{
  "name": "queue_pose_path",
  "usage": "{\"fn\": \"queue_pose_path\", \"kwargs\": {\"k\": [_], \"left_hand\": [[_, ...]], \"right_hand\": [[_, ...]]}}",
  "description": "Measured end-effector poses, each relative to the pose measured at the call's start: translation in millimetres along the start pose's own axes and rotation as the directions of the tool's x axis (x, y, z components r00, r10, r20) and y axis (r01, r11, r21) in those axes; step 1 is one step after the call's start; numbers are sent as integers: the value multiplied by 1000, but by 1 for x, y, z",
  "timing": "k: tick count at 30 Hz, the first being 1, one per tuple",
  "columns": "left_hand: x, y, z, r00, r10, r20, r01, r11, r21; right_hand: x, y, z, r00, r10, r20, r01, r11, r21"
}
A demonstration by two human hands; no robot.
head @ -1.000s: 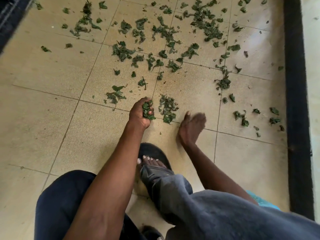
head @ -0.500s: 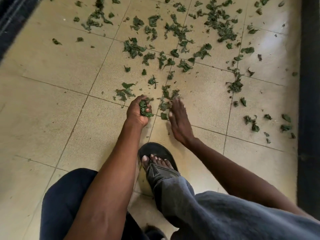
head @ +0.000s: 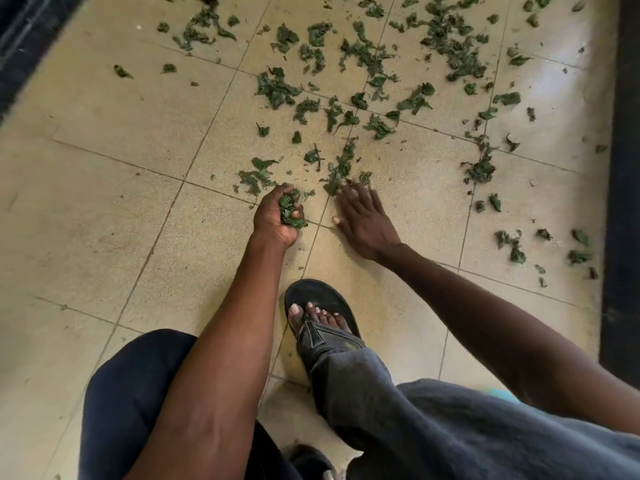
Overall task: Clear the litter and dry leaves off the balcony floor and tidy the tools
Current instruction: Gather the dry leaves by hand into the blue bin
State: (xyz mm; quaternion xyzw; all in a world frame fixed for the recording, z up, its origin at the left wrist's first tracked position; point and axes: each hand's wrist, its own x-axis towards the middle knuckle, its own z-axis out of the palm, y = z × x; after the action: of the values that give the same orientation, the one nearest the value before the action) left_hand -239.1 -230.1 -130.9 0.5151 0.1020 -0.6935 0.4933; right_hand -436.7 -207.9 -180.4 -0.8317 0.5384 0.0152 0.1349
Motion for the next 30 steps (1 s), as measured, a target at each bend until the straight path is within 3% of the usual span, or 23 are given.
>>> {"fn": "queue_pose_path", "kwargs": {"k": [2,4,5,7,10,13,16,18,20,24,27,30], "left_hand": [[2,4,-5,1000,4,-2,-5,1000,-15],[4,5,-8,1000,9,0,-9,1000,-22],[4,5,-8,1000,8,1,-8,1000,-21],[4,3,-5,1000,0,5,0,1000,-6],[3,-3,1,1000,-7,16,6,1000,16],[1,-3,1,1000,7,12,-7,1000,22],[1,5,-5,1000,28,10,-28,999,21],[5,9,-11,1000,30,-2,-30,999,11],[7,8,-15,999,31,-9,-31,1000,1],[5,5,-12,1000,23,-1,-23,1000,7],[5,4,-10,1000,24,0,-24,1000,11],[5,3,-12,1000,22,-8,-21,1000,15]], "right_hand": [[-13,-6,6,952,293,-94,-256,924,282],[-27,-21,14,808,589,-12,-503,700,507],[-30,-32,16,738,673,61,-588,596,547],[-25,-57,20,664,736,129,-673,514,531],[9,-77,19,680,722,127,-657,523,543],[42,-74,9,749,661,46,-508,528,681],[61,-48,-7,711,702,-44,-451,503,738],[73,-26,-14,694,720,0,-500,482,720],[87,-8,-17,755,655,33,-512,557,654],[109,4,-17,929,369,23,-329,796,509],[108,0,-18,975,222,24,-213,894,393],[94,-1,-22,964,185,-191,-88,899,429]]}}
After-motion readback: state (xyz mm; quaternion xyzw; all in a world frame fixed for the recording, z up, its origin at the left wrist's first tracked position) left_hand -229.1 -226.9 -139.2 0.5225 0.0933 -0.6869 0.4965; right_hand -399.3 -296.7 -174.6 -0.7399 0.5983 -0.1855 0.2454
